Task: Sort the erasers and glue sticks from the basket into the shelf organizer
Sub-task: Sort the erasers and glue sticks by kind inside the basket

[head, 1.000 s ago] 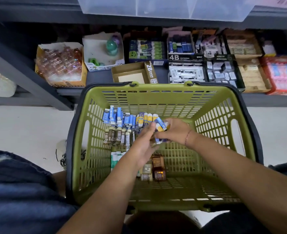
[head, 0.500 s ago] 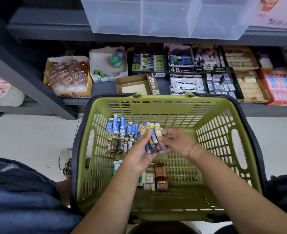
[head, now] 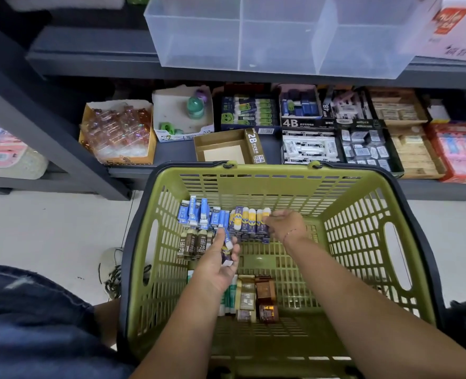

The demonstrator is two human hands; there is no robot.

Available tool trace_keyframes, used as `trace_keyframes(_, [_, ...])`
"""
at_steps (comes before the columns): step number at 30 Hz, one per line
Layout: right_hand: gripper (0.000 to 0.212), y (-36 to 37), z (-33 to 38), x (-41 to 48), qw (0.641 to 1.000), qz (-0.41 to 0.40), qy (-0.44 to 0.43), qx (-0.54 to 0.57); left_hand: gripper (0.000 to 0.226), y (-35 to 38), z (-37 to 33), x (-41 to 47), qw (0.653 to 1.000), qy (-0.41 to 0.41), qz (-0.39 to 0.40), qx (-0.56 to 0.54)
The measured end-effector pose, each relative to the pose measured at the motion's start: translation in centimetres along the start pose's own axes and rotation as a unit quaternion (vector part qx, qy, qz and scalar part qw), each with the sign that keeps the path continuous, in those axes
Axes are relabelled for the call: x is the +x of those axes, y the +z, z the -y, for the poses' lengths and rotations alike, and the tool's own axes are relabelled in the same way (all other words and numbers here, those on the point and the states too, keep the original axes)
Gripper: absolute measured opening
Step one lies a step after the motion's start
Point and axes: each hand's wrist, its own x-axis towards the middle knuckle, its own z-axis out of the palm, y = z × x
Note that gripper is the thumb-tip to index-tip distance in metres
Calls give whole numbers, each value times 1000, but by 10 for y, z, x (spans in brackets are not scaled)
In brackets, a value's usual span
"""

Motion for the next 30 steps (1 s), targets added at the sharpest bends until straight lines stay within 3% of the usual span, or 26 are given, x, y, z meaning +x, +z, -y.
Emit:
trace_keyframes(10, [16,11,-4,6,999,5,-34,14,6,7,2,0,999,4,22,-30])
trace_keyframes(14, [6,0,3,-15,995,-14,-95,-7,12,7,3,-1,1000,15,25,3])
trace_keyframes(16, [6,-7,9,-31,993,58,-104,-18,16,7,4,0,999,25,27,38])
trace_keyframes(20, [16,-13,12,-53,966,230,-40,-115,22,7,8,-1,990,45,38,126])
trace_keyframes(24, [11,-12,3,-48,977,194,-23,-87,24,8,11,-2,981,54,33,182])
trace_keyframes(27, [8,-2,8,-44,990,138,-29,-18,23,6,12,2,985,49,9,162])
trace_keyframes(30, [9,21,25,-42,988,147,-49,-7,22,4,9,6,988,39,-12,149])
